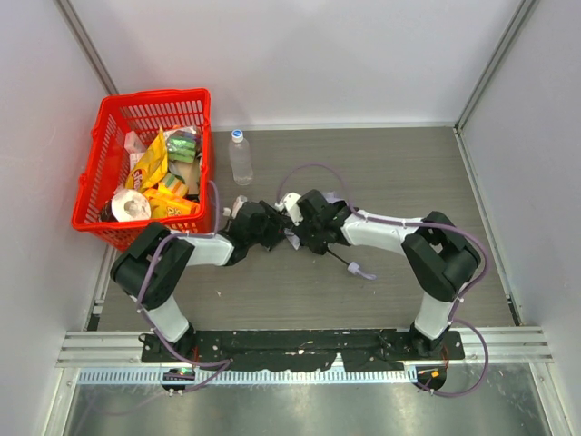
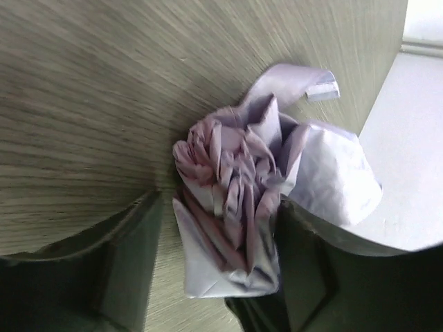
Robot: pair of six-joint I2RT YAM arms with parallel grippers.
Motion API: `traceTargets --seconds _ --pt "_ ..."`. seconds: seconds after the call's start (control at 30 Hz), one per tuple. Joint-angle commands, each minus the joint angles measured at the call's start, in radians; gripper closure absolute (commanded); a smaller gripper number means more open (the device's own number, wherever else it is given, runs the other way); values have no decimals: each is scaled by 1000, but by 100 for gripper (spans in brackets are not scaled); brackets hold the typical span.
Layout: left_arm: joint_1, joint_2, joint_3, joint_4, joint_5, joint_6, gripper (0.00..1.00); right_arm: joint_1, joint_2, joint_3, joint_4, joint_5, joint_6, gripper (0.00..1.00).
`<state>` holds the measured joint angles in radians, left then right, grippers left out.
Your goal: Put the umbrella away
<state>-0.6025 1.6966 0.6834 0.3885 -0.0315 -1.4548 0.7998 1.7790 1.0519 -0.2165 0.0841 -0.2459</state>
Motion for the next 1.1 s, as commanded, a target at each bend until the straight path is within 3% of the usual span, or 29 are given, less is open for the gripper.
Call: traceTargets --seconds 0.0,0.1,0.17,0.33,0.5,0.63,0.77,0.93,1.0,1.07 --pt "-10 -55 -27 10 -33 126 22 -97 76 -13 -80 -374 204 99" --pt "-2 -72 -36 7 -28 143 5 -137 89 -13 -72 -463 229 99" --pt "1 -63 -38 4 -15 129 0 -166 92 -20 -54 -567 267 99" --pt "0 18 1 -29 15 76 0 -217 88 -53 31 -694 326 99" --pt "-3 76 54 -163 -51 14 0 -238 94 -70 120 -762 376 99" --pt "-28 110 159 -348 -80 72 9 -252 115 -75 161 -802 393 99" --pt "-45 92 142 -340 -97 131 35 -254 94 -70 154 -808 372 99" --pt "-56 104 156 -321 -85 171 60 -251 86 -50 109 -787 329 99" --pt "-59 100 162 -324 -91 178 87 -238 71 -46 86 -753 324 99" --pt "-57 101 166 -335 -88 183 94 -225 39 -36 66 -683 329 99"
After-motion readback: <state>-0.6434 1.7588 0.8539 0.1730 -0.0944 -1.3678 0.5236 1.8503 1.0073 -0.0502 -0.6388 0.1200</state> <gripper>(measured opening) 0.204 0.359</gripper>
